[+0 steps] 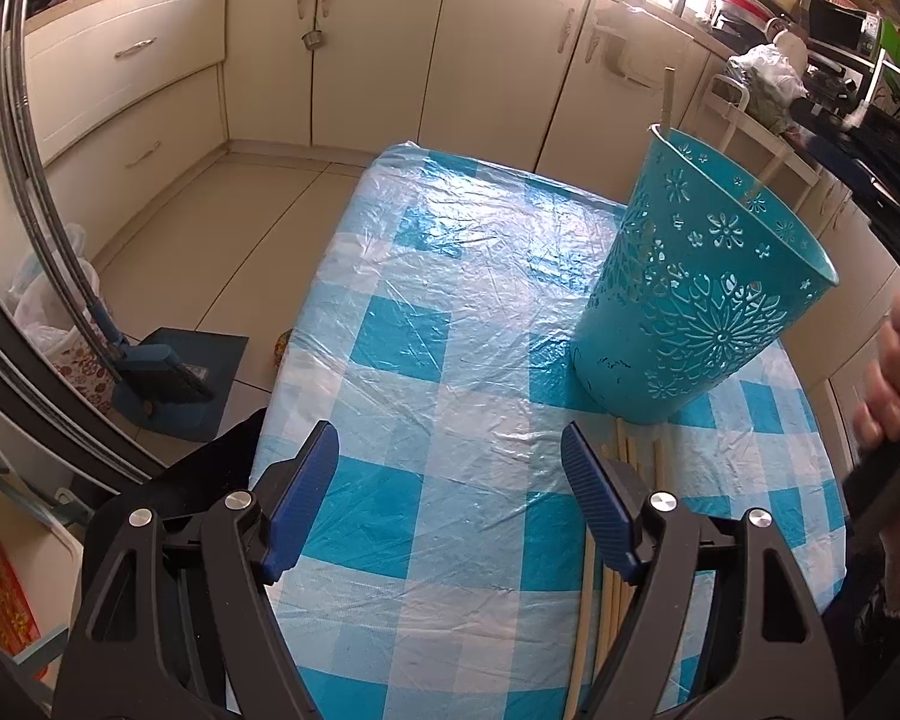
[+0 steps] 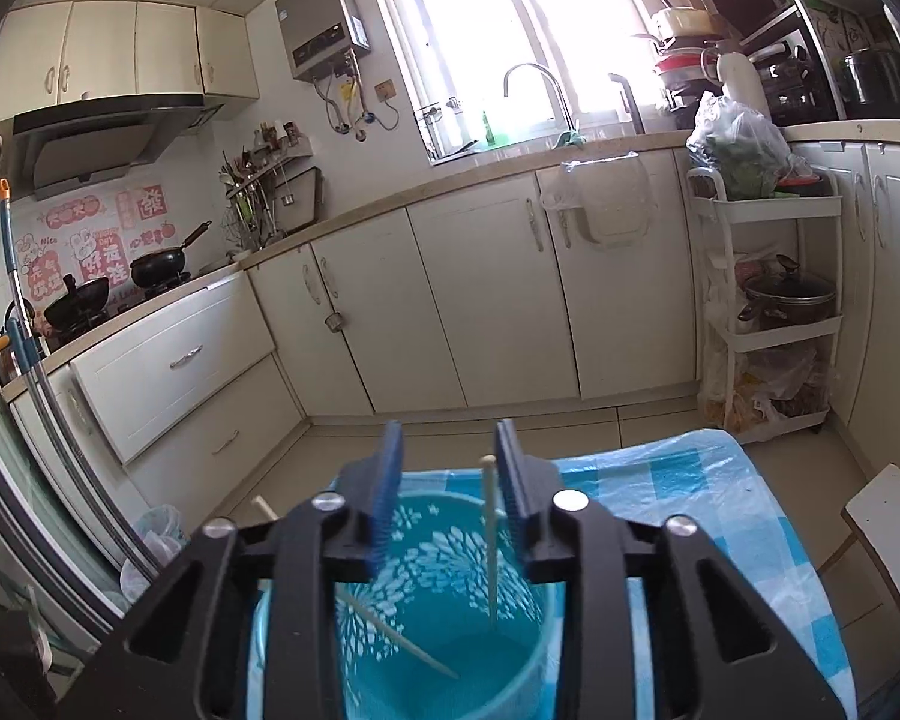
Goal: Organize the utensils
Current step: 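Carry the stick over the teal basket and open the right tool, then return the left tool to the sticks and close on another stick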
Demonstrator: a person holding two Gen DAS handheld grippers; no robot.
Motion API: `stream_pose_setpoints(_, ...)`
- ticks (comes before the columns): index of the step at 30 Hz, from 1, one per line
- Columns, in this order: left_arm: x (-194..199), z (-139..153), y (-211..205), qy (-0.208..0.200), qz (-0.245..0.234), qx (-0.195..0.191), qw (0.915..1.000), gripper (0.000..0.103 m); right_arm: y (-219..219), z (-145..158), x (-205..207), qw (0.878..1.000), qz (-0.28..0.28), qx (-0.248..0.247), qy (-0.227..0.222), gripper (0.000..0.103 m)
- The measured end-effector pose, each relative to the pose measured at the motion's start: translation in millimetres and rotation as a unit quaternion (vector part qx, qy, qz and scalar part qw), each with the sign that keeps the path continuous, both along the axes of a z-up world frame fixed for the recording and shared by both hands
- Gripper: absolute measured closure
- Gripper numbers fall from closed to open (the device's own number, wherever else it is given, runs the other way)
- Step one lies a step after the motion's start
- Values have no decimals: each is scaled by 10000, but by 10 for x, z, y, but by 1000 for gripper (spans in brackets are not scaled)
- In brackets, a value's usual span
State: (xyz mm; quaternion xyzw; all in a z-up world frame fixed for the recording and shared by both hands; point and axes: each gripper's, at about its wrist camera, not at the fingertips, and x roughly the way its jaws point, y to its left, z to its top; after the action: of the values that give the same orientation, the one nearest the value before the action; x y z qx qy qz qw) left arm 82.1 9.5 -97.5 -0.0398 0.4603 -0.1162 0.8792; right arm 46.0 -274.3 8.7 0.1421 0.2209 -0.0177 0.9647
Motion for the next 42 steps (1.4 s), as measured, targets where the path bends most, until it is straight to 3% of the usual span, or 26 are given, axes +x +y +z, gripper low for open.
stream_pose_setpoints(6, -68, -14, 30, 37, 8, 51, 10000, 30, -28, -128, -621, 9984, -232, 317, 398, 61)
stream_pose_setpoints(12, -155, -114, -30, 177, -143, 157, 9996, 30, 270, -900, -938, 9801, 144, 383, 1942, 65)
stream_pose_setpoints(16, -219, -156, -121, 248, -300, 274, 9989, 29, 379, -1235, -772, 9670, 318, 292, 2511, 70)
stream_pose_setpoints(26, -307, -235, -235, 338, -507, 430, 9972, 28, 554, -1471, -401, 9613, 340, -275, 2719, 72)
stream_pose_setpoints(29, -308, -257, -263, 362, -536, 477, 9968, 27, 594, -1458, -483, 9594, 406, -540, 2737, 73)
stream_pose_setpoints(31, -301, -288, -288, 393, -551, 499, 9965, 27, 587, -1454, -499, 9569, 482, -685, 2779, 81)
stream_pose_setpoints(34, -275, -336, -353, 414, -609, 565, 9957, 27, 499, -1461, -551, 9533, 618, -758, 2857, 91)
stream_pose_setpoints(42, -172, -476, -649, 395, -805, 990, 9910, 27, 339, -1452, -678, 9520, 724, -693, 2891, 92)
